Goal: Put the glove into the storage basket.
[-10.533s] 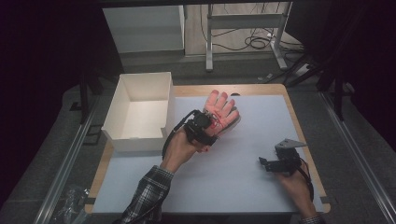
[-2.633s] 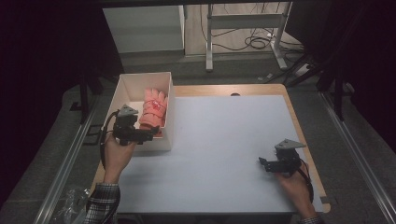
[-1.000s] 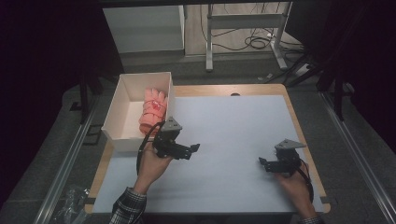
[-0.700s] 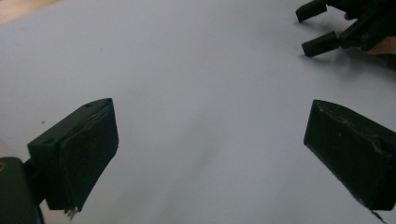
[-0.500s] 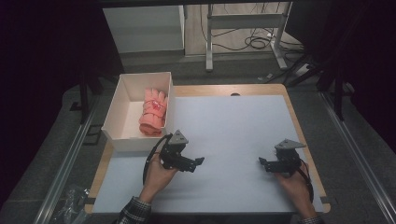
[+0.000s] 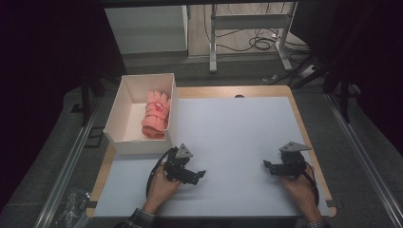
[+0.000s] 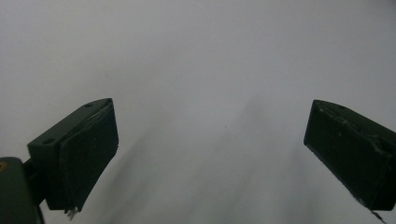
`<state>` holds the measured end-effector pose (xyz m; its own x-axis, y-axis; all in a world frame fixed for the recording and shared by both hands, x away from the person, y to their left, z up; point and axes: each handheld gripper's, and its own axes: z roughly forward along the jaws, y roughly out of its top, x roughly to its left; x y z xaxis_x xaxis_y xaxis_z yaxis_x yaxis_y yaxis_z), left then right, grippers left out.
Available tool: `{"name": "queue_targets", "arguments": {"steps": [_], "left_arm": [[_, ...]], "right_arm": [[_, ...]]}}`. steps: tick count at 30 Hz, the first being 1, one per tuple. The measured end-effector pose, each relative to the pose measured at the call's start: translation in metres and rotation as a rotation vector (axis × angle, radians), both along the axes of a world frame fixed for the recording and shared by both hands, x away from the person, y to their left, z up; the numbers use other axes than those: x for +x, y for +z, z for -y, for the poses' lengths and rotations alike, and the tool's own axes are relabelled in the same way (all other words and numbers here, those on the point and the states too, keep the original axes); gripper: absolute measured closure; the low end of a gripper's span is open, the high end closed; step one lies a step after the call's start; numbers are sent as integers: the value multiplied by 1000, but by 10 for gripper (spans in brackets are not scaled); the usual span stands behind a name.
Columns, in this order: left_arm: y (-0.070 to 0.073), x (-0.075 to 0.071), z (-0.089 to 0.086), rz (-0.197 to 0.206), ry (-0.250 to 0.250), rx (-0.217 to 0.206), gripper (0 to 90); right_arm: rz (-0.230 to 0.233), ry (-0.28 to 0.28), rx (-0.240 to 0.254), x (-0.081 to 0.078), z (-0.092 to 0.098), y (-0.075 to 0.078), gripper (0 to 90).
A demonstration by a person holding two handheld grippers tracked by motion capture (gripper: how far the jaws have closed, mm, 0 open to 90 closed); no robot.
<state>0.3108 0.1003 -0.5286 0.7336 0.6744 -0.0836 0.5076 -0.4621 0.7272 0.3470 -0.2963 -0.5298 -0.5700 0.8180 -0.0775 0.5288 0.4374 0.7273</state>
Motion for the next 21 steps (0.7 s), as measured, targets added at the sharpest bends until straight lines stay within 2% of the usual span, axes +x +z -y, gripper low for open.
{"name": "queue_targets", "arguments": {"steps": [5, 7, 9, 21], "left_arm": [[-10, -2, 0, -15, 0, 34, 33], [-15, -4, 3, -11, -12, 64, 31], [-18, -5, 5, -5, -16, 75, 23], [-19, -5, 5, 0, -14, 75, 9]], "right_arm": [[0, 0, 0, 0, 0, 0, 150], [0, 0, 0, 0, 0, 0, 149], [0, 0, 0, 0, 0, 0, 150], [0, 0, -1, 0, 0, 0, 150]]}}
